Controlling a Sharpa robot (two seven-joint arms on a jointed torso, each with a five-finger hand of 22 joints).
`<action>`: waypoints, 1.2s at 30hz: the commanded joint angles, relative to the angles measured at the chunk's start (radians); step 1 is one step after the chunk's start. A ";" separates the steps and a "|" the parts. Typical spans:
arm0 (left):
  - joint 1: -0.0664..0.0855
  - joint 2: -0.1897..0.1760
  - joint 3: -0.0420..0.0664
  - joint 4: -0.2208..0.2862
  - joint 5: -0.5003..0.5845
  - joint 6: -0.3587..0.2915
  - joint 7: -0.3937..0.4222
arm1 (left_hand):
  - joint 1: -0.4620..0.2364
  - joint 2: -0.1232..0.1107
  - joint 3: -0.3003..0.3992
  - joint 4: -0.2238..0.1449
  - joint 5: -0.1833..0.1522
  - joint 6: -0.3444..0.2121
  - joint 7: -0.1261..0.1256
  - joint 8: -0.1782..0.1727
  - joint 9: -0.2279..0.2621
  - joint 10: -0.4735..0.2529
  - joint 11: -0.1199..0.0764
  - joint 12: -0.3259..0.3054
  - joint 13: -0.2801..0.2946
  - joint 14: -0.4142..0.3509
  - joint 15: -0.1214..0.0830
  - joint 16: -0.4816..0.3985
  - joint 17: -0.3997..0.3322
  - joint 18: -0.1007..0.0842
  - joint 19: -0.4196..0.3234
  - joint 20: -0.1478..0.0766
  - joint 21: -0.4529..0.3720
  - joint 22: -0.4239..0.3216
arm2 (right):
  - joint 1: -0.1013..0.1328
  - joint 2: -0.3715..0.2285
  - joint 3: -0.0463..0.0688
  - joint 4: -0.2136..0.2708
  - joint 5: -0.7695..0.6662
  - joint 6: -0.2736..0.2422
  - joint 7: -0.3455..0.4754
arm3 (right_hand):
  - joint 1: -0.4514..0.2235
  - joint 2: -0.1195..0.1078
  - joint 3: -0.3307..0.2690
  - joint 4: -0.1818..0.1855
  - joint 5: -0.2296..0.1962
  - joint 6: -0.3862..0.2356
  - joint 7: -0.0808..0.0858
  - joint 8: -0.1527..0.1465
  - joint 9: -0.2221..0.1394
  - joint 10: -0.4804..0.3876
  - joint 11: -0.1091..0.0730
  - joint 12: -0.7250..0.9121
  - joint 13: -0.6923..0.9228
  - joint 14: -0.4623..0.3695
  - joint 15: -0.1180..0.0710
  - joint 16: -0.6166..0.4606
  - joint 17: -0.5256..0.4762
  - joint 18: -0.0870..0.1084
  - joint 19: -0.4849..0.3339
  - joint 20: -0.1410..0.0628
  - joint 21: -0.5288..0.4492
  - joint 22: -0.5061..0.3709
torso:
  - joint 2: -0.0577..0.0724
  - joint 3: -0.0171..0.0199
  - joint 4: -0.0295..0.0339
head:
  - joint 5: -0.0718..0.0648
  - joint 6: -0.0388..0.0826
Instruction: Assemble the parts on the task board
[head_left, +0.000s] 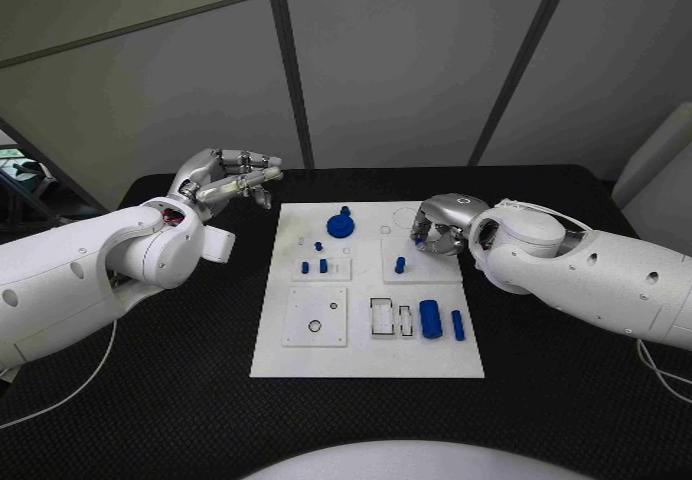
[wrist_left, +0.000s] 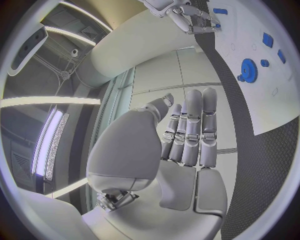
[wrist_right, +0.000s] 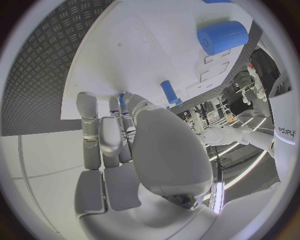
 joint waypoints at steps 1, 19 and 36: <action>0.001 0.002 0.001 -0.001 0.008 -0.002 0.010 | 0.005 0.004 0.000 -0.006 -0.001 -0.001 0.008 0.004 -0.002 0.001 0.006 0.004 -0.001 -0.006 -0.003 -0.003 -0.001 -0.017 0.000 -0.001 -0.003 -0.001 | -0.002 0.004 -0.002 -0.005 -0.020 0.030 -0.011 | 0.017 0.003 0.020 -0.007 -0.009 0.017 -0.002 0.008 0.003 0.018 -0.003 0.009 0.003 0.041 -0.007 0.009 0.007 -0.011 0.008 -0.002 0.019 0.021 | -0.001 0.0003 0.0007 | -0.001 -0.004; 0.001 -0.002 0.001 -0.007 0.008 -0.002 0.002 | -0.003 0.007 -0.005 -0.001 -0.003 -0.005 0.011 0.004 -0.002 -0.004 0.008 0.006 -0.001 -0.006 0.000 -0.006 -0.004 -0.018 0.003 0.001 -0.009 -0.006 | -0.003 -0.023 -0.002 0.030 -0.049 -0.047 -0.024 | 0.001 0.018 0.076 -0.052 -0.047 0.068 -0.014 0.027 0.013 0.078 -0.021 0.013 0.013 0.040 -0.022 0.046 0.042 -0.024 0.026 -0.014 0.101 0.114 | -0.003 -0.0003 0.0002 | 0.002 -0.011; 0.001 0.000 0.001 -0.012 0.034 -0.008 -0.001 | -0.012 0.018 -0.006 0.007 -0.001 -0.007 0.011 0.005 -0.001 -0.008 0.009 0.009 -0.001 -0.005 0.001 -0.008 -0.007 -0.018 0.004 0.003 -0.016 -0.013 | -0.001 -0.085 0.000 0.155 -0.044 -0.157 -0.018 | -0.003 0.017 0.092 -0.068 -0.051 0.071 -0.012 0.026 0.015 0.084 -0.021 0.007 0.016 0.039 -0.023 0.052 0.046 -0.026 0.026 -0.015 0.116 0.130 | -0.002 0.0002 -0.0009 | 0.001 -0.005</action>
